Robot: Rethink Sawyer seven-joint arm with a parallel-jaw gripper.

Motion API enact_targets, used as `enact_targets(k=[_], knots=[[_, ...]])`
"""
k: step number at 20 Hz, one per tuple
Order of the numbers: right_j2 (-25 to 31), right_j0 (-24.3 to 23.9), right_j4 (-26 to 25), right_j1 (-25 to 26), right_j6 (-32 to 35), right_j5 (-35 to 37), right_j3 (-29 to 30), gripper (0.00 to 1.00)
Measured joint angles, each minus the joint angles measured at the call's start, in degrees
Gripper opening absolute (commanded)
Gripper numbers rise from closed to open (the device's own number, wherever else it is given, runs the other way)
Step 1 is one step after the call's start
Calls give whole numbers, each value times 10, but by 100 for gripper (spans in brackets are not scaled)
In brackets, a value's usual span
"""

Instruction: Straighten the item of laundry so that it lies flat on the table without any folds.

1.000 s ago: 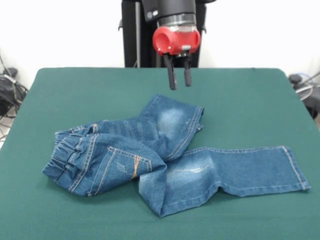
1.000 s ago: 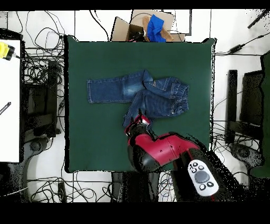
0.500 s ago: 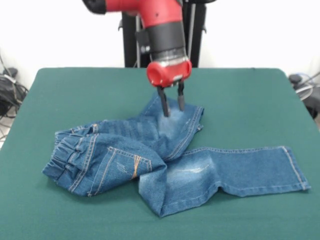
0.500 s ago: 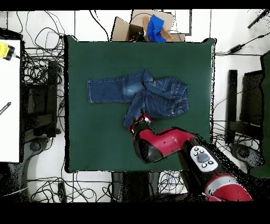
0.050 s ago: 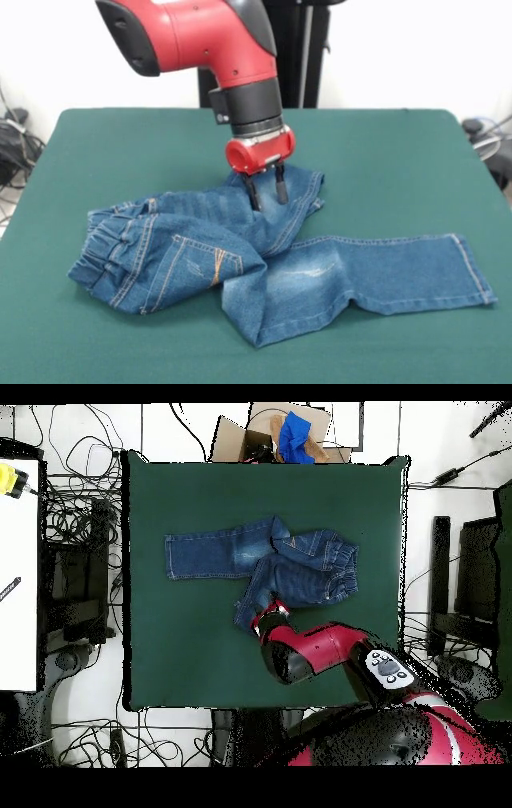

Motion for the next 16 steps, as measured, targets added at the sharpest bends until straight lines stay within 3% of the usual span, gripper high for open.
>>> enact_targets(k=[10, 11, 16], knots=[[-8, 12, 0, -3, 0, 0, -2, 100], [-10, 16, 0, -4, 0, 0, -2, 0], [-13, 25, 0, 0, 0, -1, 3, 0]])
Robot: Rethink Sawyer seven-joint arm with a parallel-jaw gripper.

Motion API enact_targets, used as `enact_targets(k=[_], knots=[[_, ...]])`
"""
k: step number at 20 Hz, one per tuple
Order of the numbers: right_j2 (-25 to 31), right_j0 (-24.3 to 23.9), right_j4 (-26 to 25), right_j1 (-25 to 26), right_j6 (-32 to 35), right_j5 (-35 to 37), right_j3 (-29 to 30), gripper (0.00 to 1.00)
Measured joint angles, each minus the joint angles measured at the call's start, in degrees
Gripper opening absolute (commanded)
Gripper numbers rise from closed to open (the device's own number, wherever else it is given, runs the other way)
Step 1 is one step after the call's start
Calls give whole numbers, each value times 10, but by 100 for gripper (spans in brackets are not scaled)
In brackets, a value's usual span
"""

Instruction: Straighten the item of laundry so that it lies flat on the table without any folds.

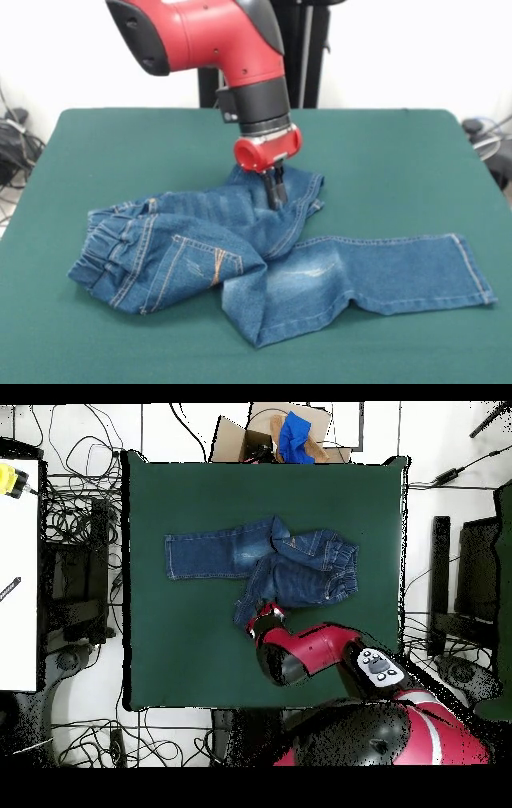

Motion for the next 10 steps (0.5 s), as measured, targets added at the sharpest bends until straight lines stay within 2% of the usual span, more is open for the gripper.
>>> enact_targets(k=[10], knots=[[-34, 39, 5, -6, 0, -11, -8, 0]])
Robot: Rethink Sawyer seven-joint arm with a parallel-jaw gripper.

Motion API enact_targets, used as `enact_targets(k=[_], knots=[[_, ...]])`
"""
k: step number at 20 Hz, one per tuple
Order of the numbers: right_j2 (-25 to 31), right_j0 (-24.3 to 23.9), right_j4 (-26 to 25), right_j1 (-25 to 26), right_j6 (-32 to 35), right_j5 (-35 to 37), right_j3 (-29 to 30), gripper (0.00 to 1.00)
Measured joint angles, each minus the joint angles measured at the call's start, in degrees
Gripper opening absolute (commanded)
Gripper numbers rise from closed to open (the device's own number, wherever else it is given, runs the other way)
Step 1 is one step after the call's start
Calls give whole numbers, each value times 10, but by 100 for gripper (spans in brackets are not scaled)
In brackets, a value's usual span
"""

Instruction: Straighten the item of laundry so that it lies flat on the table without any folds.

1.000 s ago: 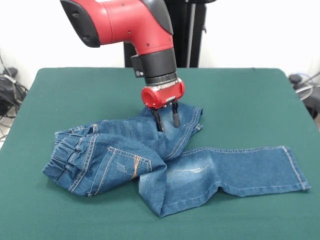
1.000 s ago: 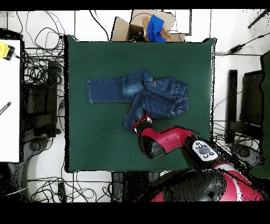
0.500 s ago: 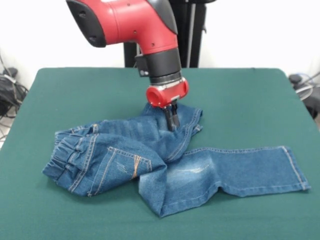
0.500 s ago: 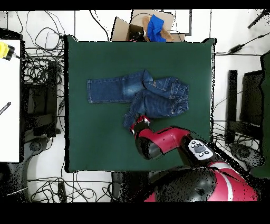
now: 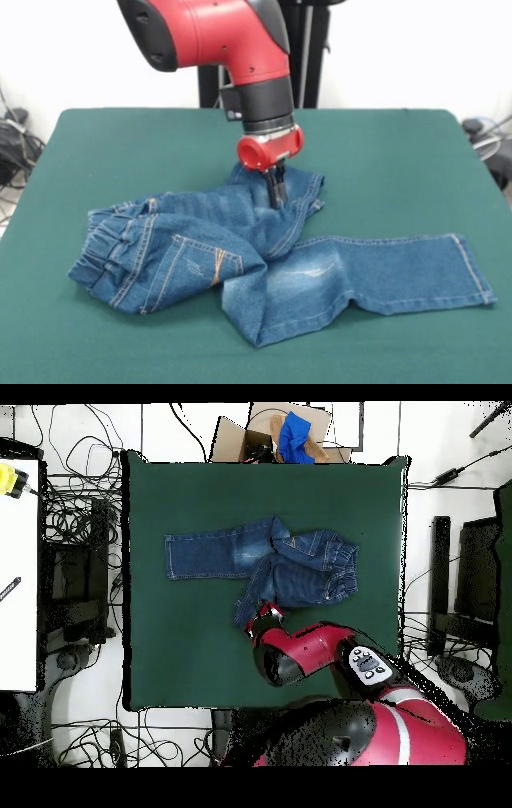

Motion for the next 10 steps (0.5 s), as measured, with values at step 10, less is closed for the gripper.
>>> enact_targets(k=[10], knots=[[-36, 31, 39, 0, 0, -16, 1, 0]])
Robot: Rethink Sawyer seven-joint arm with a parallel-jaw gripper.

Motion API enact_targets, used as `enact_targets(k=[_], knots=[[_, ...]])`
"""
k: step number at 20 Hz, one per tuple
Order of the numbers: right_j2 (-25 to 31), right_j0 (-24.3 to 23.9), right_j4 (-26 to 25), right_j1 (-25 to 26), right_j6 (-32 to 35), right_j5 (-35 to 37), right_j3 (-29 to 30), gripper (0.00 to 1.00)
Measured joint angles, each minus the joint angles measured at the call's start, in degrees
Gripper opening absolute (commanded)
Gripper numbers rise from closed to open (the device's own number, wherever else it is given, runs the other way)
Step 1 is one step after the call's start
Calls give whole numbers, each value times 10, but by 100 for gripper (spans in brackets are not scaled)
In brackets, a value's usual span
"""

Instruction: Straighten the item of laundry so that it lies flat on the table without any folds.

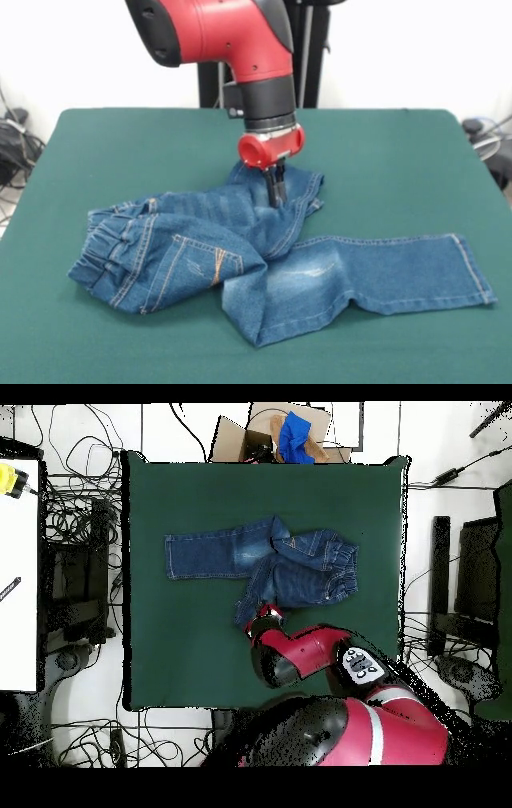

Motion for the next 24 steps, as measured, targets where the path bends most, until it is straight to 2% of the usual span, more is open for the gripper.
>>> enact_targets(k=[2, 3, 6, 10, 16, 18, 24], knots=[[-14, 9, 32, -1, 0, -1, 8, 0], [-31, 18, 69, -3, 1, -2, 24, 0], [-54, 21, 113, -5, 1, -2, 62, 0], [-75, 18, 143, -5, 1, -2, 113, 0], [-84, 5, 150, -17, 1, -1, 169, 0], [-85, -8, 150, -36, 1, 2, 202, 0], [-96, -15, 154, -71, 1, 4, 253, 0]])
